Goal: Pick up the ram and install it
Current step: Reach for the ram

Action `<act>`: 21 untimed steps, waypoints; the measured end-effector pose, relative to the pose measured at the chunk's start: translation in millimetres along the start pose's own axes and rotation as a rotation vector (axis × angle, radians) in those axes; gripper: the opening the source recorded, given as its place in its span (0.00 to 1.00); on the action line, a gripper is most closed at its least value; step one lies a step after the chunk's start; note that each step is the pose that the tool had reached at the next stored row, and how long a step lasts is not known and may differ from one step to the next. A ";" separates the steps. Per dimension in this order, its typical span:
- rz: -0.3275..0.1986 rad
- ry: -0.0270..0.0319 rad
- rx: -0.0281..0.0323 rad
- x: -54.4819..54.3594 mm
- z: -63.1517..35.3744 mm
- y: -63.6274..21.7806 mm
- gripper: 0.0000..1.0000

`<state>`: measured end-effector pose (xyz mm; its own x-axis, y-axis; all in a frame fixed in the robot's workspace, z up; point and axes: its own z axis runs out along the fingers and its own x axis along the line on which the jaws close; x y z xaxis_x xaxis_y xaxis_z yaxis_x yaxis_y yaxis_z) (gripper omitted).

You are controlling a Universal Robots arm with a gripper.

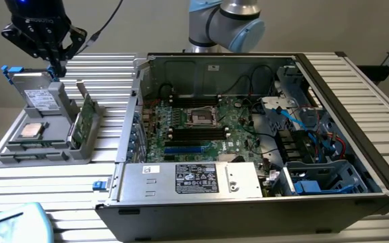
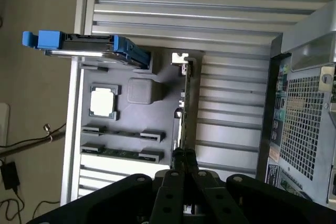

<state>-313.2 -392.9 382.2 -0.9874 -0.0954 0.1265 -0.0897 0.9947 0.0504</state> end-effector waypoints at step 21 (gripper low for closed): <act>-0.058 0.0064 0.0203 55.7 13.6 9.7 0.11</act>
<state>-370.8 -388.0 376.3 -0.9796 -0.1527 0.1303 -0.1491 0.9881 0.0377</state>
